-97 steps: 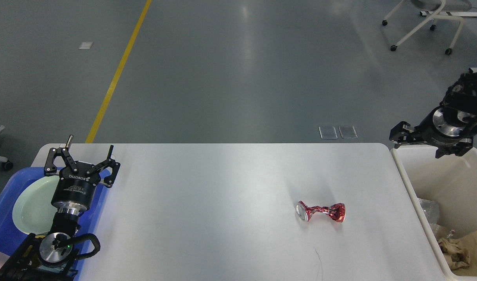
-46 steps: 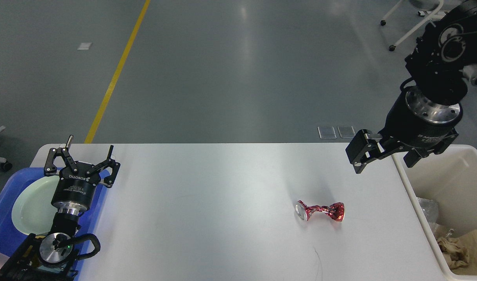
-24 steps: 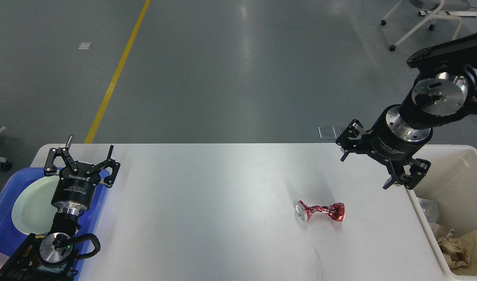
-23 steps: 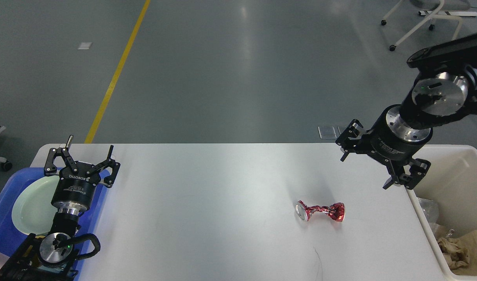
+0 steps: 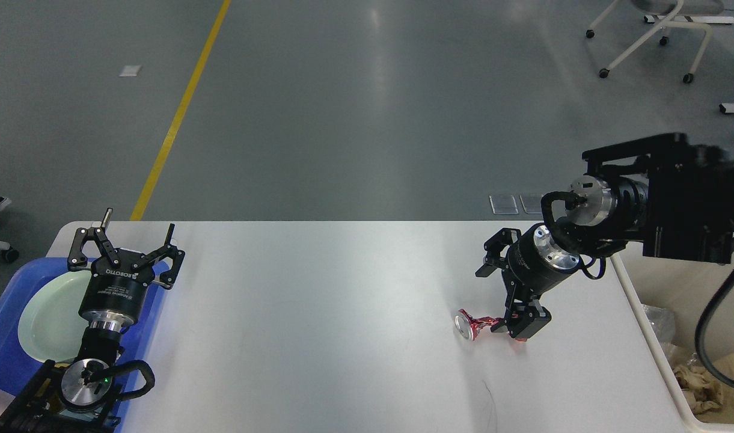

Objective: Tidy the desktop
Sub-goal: 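Lower the right gripper onto the red crushed can and grasp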

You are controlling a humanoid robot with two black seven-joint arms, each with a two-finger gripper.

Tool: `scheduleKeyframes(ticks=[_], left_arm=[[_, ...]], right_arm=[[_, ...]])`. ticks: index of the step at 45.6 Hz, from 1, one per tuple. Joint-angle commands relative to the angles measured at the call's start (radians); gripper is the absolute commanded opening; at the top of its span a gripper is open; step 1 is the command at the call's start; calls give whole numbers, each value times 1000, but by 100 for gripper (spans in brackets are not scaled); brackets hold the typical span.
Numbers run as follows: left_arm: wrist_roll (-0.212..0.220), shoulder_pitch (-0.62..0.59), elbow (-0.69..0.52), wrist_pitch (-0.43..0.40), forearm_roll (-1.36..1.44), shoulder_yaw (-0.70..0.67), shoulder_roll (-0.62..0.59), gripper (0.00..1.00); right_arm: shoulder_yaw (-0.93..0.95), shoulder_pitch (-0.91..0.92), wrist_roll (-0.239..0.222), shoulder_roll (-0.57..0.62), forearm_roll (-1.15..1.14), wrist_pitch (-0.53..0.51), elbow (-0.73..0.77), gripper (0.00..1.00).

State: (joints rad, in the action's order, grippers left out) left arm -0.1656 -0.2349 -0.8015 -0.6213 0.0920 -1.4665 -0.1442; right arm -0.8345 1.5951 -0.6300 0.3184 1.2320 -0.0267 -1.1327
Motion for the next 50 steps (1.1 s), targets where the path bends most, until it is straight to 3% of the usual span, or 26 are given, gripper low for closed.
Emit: scheduleKeyframes(ticks=[1,11,25,30,36,50], left_arm=[[0,-1,1,0,0,0,0,96],[0,0,1,0,0,0,0,96],[0,0,-1,0,0,0,0,96],[0,-1,-1,0,0,0,0,96],[0,-1,-1,0,0,0,0,96],[-2,-1,-1,0,0,0,0,96]], right_arm=[[40,-142,0,-22,-3,5,145,99],[116,-351,0,-102,-14,-5,398,98],[141,-498,1,-191,-123,5,620,96],[140,-511,4,-191,-128,7,633,83],[141,-509,6,-190,-146,5,633,57],[140,-511,7,-185,-155,5,634,19]])
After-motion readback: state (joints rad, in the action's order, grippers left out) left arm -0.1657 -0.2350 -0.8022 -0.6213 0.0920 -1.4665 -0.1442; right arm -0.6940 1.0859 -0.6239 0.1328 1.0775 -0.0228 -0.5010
